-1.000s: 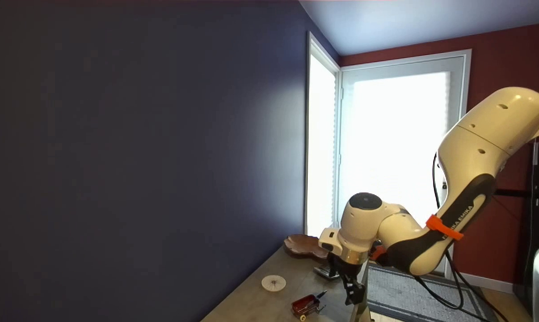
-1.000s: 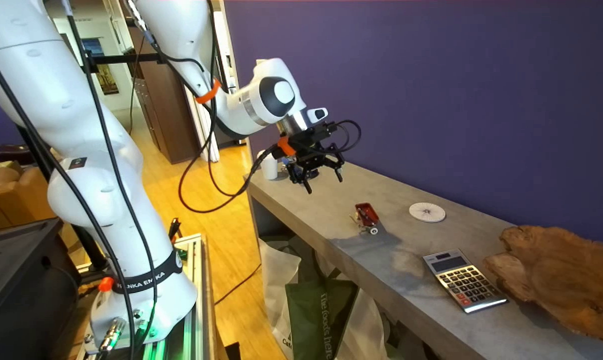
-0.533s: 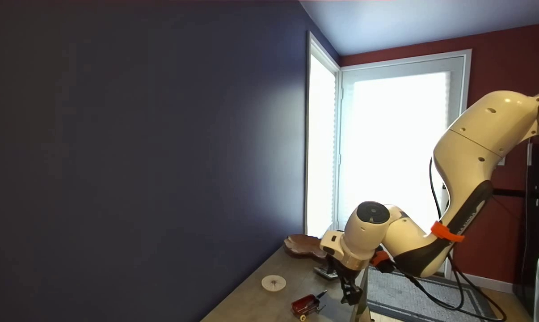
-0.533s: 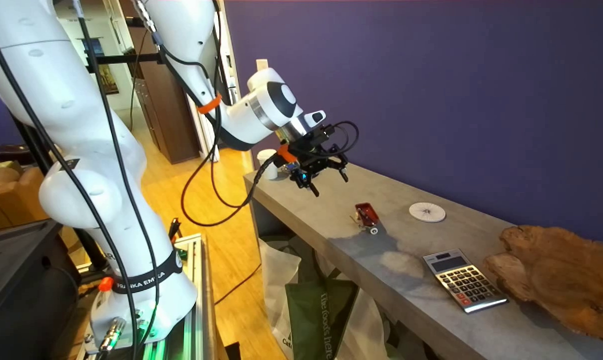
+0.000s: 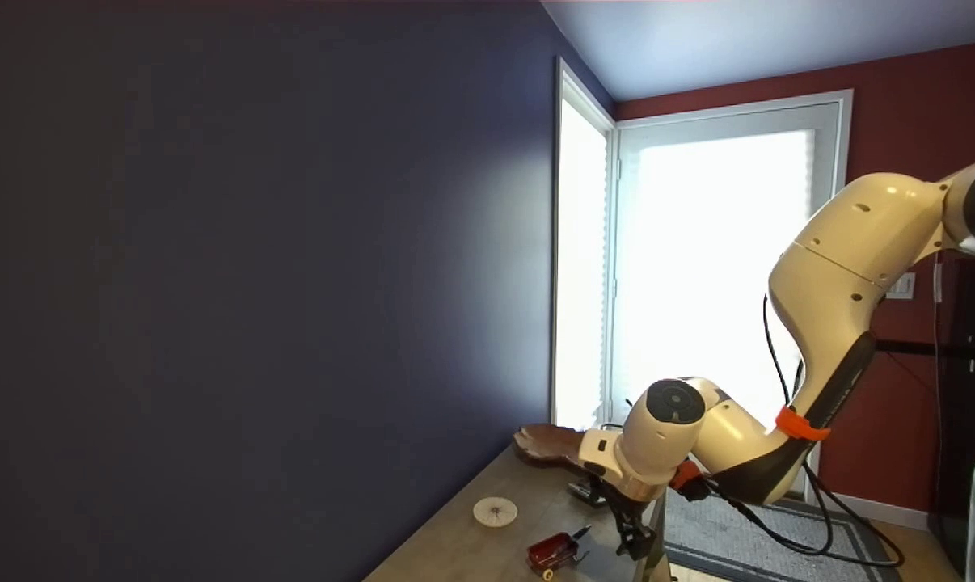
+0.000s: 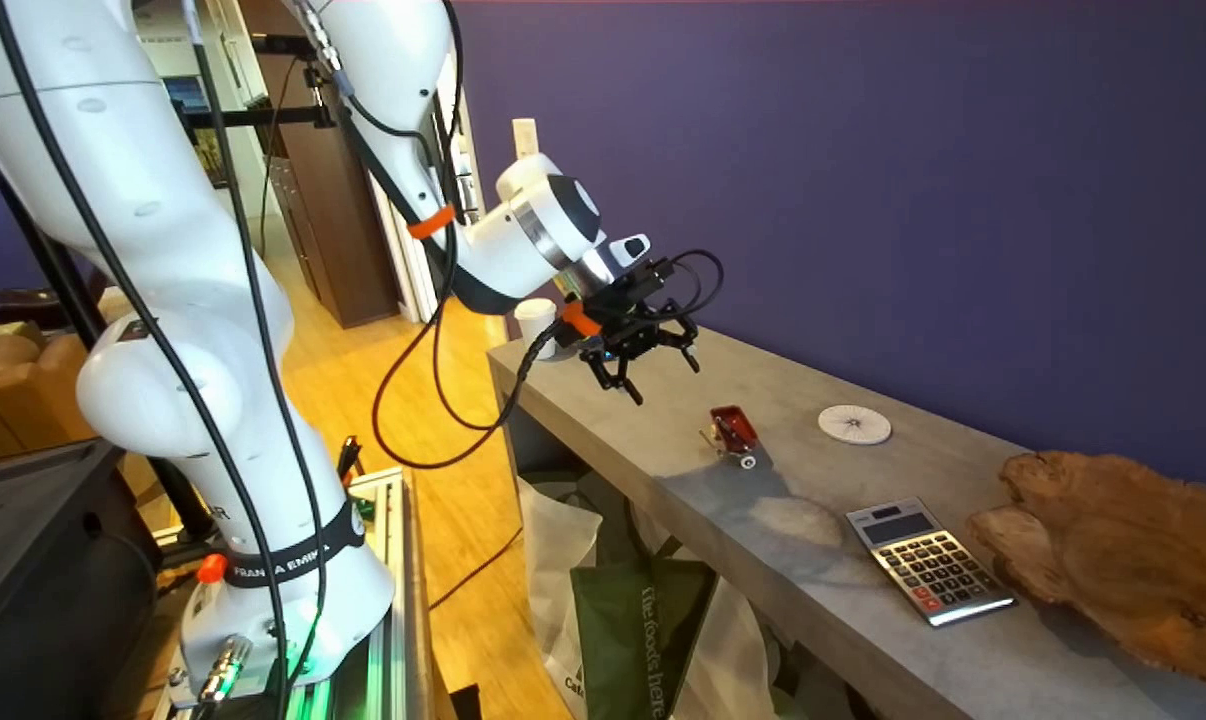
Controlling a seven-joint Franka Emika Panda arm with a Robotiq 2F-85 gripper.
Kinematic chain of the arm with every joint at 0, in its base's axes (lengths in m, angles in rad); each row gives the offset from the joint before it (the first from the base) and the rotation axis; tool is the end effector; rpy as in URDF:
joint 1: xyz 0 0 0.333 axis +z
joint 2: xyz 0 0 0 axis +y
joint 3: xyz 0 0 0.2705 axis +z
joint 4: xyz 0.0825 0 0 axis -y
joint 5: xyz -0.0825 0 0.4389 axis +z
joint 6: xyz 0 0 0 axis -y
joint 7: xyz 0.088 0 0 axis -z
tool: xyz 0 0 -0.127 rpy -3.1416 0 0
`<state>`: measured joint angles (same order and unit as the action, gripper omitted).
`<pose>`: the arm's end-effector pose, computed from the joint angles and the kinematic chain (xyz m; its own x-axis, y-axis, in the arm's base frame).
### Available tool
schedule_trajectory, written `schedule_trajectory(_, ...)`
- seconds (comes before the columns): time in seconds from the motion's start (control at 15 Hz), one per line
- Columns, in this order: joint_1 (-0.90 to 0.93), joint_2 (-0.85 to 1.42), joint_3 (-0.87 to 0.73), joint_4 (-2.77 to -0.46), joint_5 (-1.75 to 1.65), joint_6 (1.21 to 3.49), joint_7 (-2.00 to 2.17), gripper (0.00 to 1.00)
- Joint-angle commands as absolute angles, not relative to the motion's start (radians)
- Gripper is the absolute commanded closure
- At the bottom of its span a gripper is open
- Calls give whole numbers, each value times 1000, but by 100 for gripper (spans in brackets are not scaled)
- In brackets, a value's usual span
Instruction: Pull the red toy cart to the left of the table
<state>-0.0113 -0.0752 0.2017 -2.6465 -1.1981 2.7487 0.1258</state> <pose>0.4461 0.1141 0.1622 0.4215 0.9024 -0.0895 0.7913 -0.3178 0.5224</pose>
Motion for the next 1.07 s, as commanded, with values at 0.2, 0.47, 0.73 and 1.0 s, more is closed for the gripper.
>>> schedule_trajectory(0.2,-22,79,190,-2548,-1482,2771,344,0)
schedule_trajectory(0.47,-20,159,182,-2501,-1585,2754,435,0)
schedule_trajectory(0.73,-19,209,168,-2472,-1657,2750,494,16)
schedule_trajectory(1.0,-15,230,160,-2456,-1707,2740,533,46)
